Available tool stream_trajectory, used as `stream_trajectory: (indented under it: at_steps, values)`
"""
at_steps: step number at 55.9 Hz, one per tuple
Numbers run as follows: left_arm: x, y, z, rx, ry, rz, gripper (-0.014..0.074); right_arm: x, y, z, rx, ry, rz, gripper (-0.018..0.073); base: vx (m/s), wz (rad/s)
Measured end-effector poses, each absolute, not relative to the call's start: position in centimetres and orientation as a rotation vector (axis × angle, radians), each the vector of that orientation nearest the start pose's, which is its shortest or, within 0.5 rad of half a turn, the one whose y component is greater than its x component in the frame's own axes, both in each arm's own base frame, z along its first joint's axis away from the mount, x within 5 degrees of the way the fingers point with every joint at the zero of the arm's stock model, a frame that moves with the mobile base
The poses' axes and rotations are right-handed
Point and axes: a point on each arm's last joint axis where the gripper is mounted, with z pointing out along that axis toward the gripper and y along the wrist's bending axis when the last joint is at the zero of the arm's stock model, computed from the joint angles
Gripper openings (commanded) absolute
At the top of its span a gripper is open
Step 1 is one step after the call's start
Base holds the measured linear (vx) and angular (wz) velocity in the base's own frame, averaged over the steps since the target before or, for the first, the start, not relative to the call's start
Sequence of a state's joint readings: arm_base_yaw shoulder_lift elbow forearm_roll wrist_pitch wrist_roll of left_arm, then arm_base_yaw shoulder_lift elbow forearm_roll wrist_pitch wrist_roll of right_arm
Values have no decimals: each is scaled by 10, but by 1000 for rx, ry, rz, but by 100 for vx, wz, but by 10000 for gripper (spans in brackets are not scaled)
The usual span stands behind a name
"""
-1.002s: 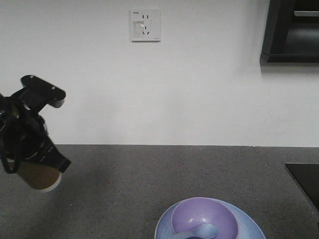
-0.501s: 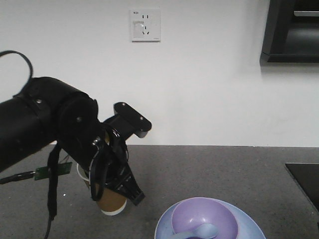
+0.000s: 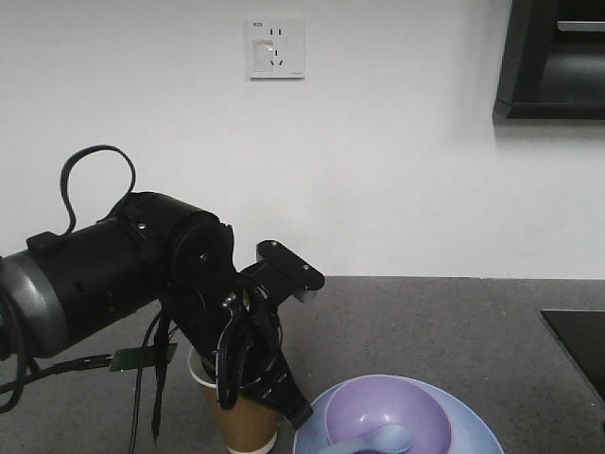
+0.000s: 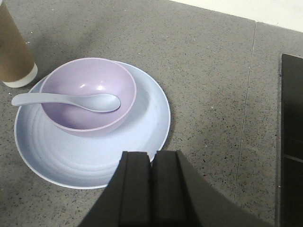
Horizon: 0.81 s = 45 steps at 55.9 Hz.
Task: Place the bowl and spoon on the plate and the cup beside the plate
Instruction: 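Place the paper cup beside the plate and open left gripper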
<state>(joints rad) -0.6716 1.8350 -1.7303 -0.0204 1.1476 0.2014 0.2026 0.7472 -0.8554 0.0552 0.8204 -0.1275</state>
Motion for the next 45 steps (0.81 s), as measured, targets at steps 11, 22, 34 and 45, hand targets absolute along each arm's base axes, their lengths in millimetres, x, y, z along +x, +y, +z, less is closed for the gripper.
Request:
stream_trajectory:
  at_steps: [11, 22, 34, 45]
  values:
    - [310, -251, 318, 1161, 2496, -180, 7, 131, 31, 360, -343, 2171, 108, -8, 0, 0]
    - [310, -251, 317, 1162, 2496, -179, 107, 131, 30, 360, -346, 2170, 95, -8, 0, 0]
    - [311, -251, 318, 1160, 2492, -181, 333, 131, 29, 360, -349, 2170, 86, -8, 0, 0]
    - [311, -251, 318, 1160, 2491, -181, 503, 131, 29, 360, -349, 2168, 85, -8, 0, 0]
